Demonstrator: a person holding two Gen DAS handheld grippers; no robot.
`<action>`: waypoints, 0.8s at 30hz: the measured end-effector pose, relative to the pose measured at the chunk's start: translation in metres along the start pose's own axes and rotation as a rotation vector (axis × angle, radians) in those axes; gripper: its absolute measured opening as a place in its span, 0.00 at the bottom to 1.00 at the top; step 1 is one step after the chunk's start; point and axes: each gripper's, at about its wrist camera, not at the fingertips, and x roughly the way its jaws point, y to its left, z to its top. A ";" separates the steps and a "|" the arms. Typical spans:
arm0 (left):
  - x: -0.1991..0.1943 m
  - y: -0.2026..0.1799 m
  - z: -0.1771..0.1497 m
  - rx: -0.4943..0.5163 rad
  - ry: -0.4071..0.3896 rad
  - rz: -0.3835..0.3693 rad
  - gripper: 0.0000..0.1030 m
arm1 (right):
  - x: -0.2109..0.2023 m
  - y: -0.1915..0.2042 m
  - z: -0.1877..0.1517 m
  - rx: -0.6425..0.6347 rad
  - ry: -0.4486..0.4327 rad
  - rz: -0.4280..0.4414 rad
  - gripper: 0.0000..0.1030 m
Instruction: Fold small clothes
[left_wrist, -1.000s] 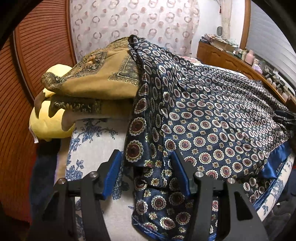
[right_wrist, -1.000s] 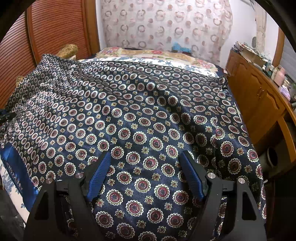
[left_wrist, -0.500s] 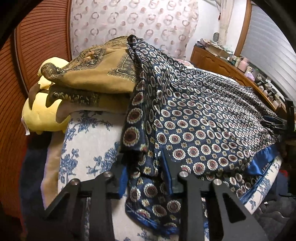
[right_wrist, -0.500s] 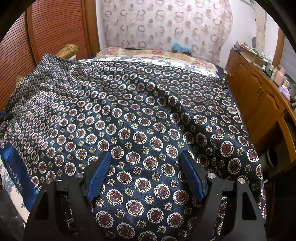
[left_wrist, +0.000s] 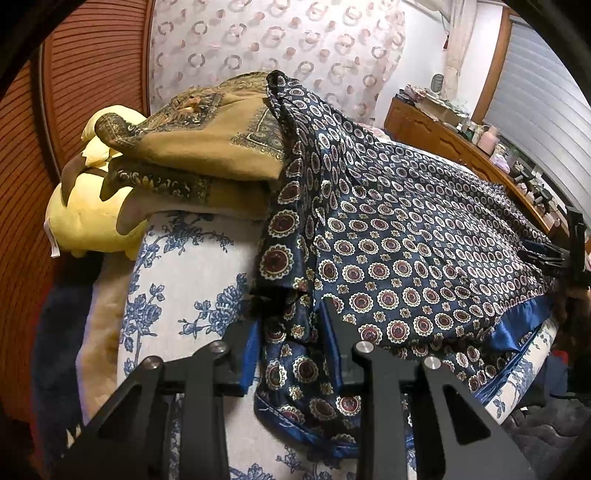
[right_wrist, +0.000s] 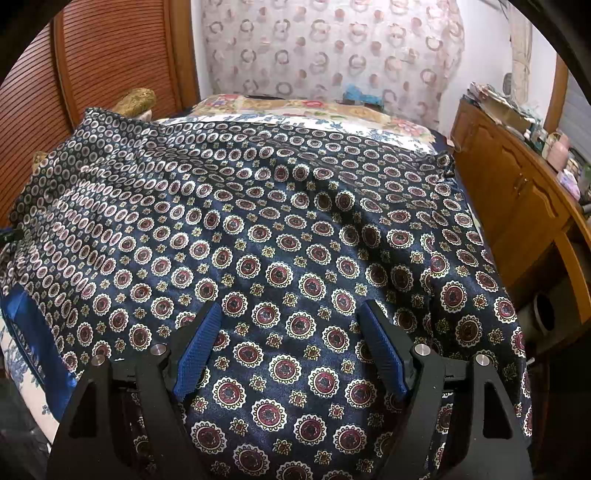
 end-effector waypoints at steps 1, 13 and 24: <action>0.001 -0.001 0.000 0.000 0.002 -0.006 0.14 | 0.000 0.000 0.000 0.000 0.000 0.000 0.77; -0.010 -0.008 0.007 -0.006 -0.063 -0.038 0.01 | 0.001 0.010 0.000 -0.031 0.034 0.006 0.90; -0.026 -0.027 0.021 0.013 -0.136 -0.092 0.00 | -0.013 0.008 -0.020 0.047 0.051 -0.045 0.96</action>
